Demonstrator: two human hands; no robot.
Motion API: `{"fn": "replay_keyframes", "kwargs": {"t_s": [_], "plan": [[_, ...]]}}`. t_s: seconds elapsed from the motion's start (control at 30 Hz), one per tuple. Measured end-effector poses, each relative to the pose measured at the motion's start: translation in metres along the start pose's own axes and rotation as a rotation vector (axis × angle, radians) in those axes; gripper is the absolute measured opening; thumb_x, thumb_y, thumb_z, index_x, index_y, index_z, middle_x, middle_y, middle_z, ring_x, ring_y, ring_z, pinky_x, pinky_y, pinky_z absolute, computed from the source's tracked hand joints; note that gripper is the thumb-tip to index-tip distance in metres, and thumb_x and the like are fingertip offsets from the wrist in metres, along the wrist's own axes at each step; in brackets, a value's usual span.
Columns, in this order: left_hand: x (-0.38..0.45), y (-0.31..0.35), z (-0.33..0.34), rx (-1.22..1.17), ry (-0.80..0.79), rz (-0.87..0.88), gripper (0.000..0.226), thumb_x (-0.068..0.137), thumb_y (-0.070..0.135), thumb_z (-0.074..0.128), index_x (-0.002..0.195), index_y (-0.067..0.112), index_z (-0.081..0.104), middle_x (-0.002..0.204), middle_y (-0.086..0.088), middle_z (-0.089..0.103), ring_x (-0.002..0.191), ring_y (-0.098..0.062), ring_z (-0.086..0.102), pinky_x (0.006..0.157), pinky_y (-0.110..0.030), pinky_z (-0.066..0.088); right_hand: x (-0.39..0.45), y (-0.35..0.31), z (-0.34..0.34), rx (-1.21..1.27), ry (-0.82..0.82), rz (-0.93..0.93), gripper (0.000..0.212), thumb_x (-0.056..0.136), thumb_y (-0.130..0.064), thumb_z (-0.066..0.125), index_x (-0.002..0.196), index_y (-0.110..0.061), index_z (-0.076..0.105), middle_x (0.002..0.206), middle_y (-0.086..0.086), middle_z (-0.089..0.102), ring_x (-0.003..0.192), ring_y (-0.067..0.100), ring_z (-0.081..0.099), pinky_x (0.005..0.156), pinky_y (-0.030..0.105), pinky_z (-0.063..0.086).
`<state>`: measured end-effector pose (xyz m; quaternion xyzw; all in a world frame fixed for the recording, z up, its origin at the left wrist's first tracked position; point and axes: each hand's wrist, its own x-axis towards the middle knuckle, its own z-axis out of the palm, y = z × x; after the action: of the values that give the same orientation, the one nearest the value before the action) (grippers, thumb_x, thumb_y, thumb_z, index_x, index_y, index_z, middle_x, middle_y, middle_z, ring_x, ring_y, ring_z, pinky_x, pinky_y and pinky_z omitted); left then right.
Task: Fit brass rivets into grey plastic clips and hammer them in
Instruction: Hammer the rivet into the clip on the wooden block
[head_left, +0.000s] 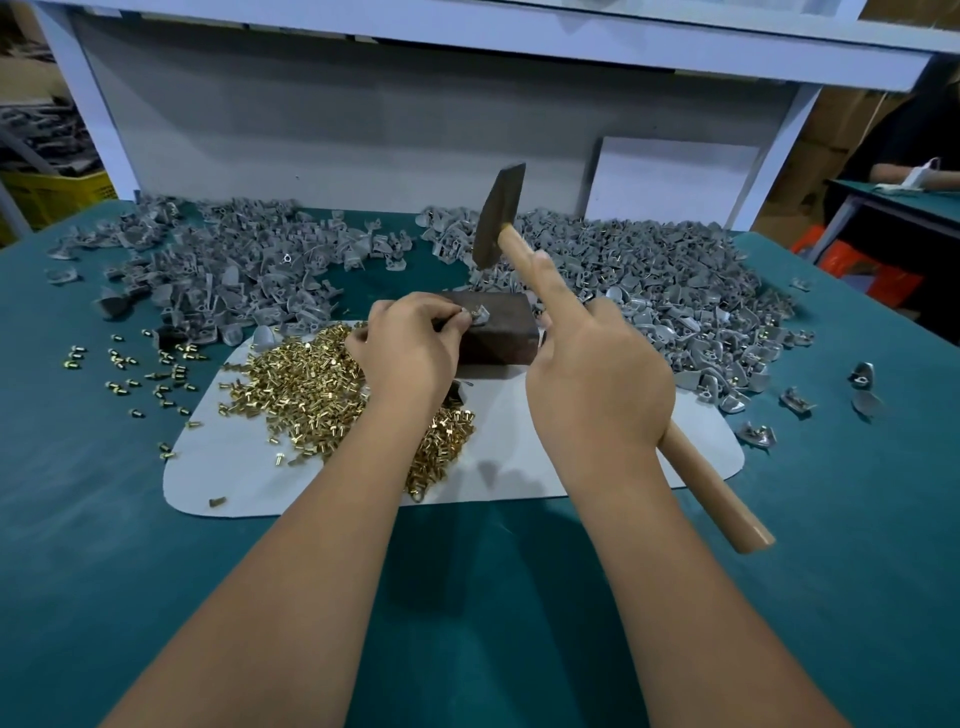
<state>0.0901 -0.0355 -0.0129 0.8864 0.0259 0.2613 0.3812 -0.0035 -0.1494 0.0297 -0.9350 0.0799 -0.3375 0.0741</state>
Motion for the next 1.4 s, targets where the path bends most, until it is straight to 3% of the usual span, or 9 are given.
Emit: {"fn": "replay_keyframes", "kwargs": {"t_s": [0.13, 0.3, 0.4, 0.53, 0.7, 0.97, 1.1, 1.2, 1.4], "plan": [[-0.001, 0.000, -0.001, -0.024, -0.001, -0.016, 0.010, 0.089, 0.038, 0.067, 0.090, 0.034, 0.076, 0.107, 0.020, 0.069, 0.114, -0.012, 0.050, 0.085, -0.036, 0.018, 0.001, 0.004, 0.005, -0.015, -0.128, -0.014, 0.072, 0.092, -0.016, 0.050, 0.141, -0.056, 0.018, 0.075, -0.001, 0.041, 0.046, 0.013, 0.020, 0.043, 0.024, 0.011], [0.000, 0.001, -0.001, -0.007, -0.002, -0.019, 0.012, 0.090, 0.038, 0.066, 0.091, 0.033, 0.077, 0.107, 0.019, 0.069, 0.115, -0.012, 0.050, 0.091, -0.039, 0.021, 0.000, 0.002, 0.003, -0.026, -0.042, -0.011, 0.070, 0.087, -0.015, 0.057, 0.143, -0.048, 0.030, 0.074, 0.002, 0.043, 0.046, 0.012, 0.016, 0.044, 0.022, 0.008], [-0.002, 0.001, -0.001, 0.005, 0.002, -0.022, 0.013, 0.091, 0.039, 0.064, 0.092, 0.034, 0.076, 0.109, 0.020, 0.068, 0.117, -0.011, 0.048, 0.093, -0.040, 0.020, -0.002, 0.001, 0.005, -0.041, -0.122, -0.028, 0.073, 0.090, -0.014, 0.052, 0.143, -0.053, 0.021, 0.078, 0.001, 0.047, 0.046, 0.013, 0.017, 0.043, 0.024, 0.010], [-0.002, 0.001, 0.000, 0.003, 0.000, -0.013, 0.015, 0.091, 0.040, 0.063, 0.095, 0.033, 0.076, 0.109, 0.019, 0.069, 0.116, -0.011, 0.049, 0.093, -0.040, 0.020, -0.003, -0.003, 0.003, -0.028, -0.071, -0.009, 0.075, 0.086, -0.013, 0.059, 0.143, -0.050, 0.026, 0.074, -0.001, 0.038, 0.049, 0.017, 0.025, 0.044, 0.023, 0.007], [-0.002, 0.000, 0.000, -0.024, 0.008, -0.024, 0.011, 0.090, 0.037, 0.066, 0.089, 0.034, 0.076, 0.104, 0.020, 0.069, 0.114, -0.008, 0.050, 0.093, -0.039, 0.019, -0.003, 0.002, 0.006, 0.009, -0.094, 0.018, 0.072, 0.090, -0.015, 0.054, 0.143, -0.052, 0.023, 0.079, 0.000, 0.048, 0.048, 0.012, 0.018, 0.044, 0.024, 0.009], [-0.001, 0.000, 0.001, -0.003, 0.013, -0.019, 0.012, 0.090, 0.038, 0.065, 0.090, 0.034, 0.076, 0.105, 0.020, 0.069, 0.114, -0.009, 0.049, 0.096, -0.041, 0.020, -0.004, 0.000, 0.009, 0.013, -0.077, 0.026, 0.068, 0.090, -0.016, 0.056, 0.143, -0.049, 0.028, 0.076, -0.001, 0.039, 0.049, 0.013, 0.018, 0.044, 0.024, 0.008], [-0.002, -0.001, 0.002, -0.025, 0.019, -0.024, 0.010, 0.090, 0.037, 0.066, 0.089, 0.035, 0.076, 0.106, 0.021, 0.069, 0.114, -0.010, 0.050, 0.095, -0.042, 0.020, -0.003, 0.003, 0.011, 0.012, -0.132, 0.025, 0.066, 0.093, -0.018, 0.051, 0.142, -0.052, 0.024, 0.083, 0.002, 0.052, 0.050, 0.015, 0.024, 0.043, 0.024, 0.011], [-0.001, -0.001, 0.003, -0.017, 0.022, -0.020, 0.010, 0.089, 0.037, 0.066, 0.087, 0.035, 0.076, 0.105, 0.020, 0.070, 0.114, -0.010, 0.050, 0.096, -0.044, 0.022, -0.002, 0.002, 0.008, 0.022, -0.079, 0.032, 0.066, 0.091, -0.017, 0.053, 0.143, -0.048, 0.028, 0.078, 0.000, 0.043, 0.052, 0.016, 0.027, 0.044, 0.024, 0.009], [-0.003, 0.002, -0.001, -0.012, 0.002, -0.015, 0.011, 0.091, 0.034, 0.064, 0.090, 0.033, 0.075, 0.107, 0.018, 0.068, 0.116, -0.011, 0.046, 0.092, -0.040, 0.019, 0.001, 0.003, 0.010, 0.062, -0.103, 0.035, 0.068, 0.092, -0.016, 0.051, 0.142, -0.052, 0.021, 0.081, 0.001, 0.051, 0.051, 0.016, 0.030, 0.043, 0.024, 0.014]]}}
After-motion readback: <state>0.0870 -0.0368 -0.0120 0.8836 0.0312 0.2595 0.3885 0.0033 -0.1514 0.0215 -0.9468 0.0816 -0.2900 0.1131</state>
